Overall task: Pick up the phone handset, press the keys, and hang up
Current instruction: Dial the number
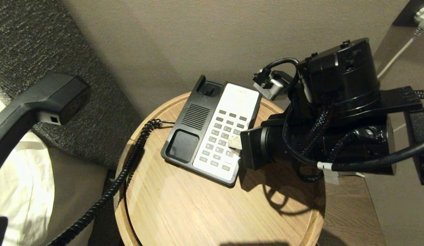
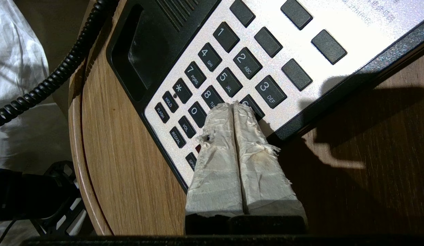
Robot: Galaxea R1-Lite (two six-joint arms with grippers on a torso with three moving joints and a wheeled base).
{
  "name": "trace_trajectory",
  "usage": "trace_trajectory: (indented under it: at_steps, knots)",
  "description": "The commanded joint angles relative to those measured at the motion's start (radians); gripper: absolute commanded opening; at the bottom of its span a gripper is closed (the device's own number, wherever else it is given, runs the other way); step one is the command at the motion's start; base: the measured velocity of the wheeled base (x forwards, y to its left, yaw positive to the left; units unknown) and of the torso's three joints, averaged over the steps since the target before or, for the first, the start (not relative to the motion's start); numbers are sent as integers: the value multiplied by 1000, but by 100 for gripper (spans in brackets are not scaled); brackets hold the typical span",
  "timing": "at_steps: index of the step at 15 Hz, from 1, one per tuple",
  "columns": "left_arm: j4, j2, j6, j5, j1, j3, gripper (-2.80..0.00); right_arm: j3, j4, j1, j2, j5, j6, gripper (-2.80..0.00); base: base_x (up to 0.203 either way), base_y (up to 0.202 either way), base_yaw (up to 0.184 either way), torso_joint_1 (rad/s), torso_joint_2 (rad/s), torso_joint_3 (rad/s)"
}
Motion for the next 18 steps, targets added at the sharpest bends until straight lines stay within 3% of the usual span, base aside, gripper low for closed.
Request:
trace_trajectory:
  at_steps: [1, 18]
  knots:
    - [1, -7, -5, 1, -1, 6, -280, 4, 4, 0, 0, -2, 0, -280, 0, 0, 0, 0, 0, 0]
    - [1, -21, -5, -3, -1, 13, -280, 75, 0, -2, 9, -19, -23, -280, 0, 0, 0, 0, 0, 0]
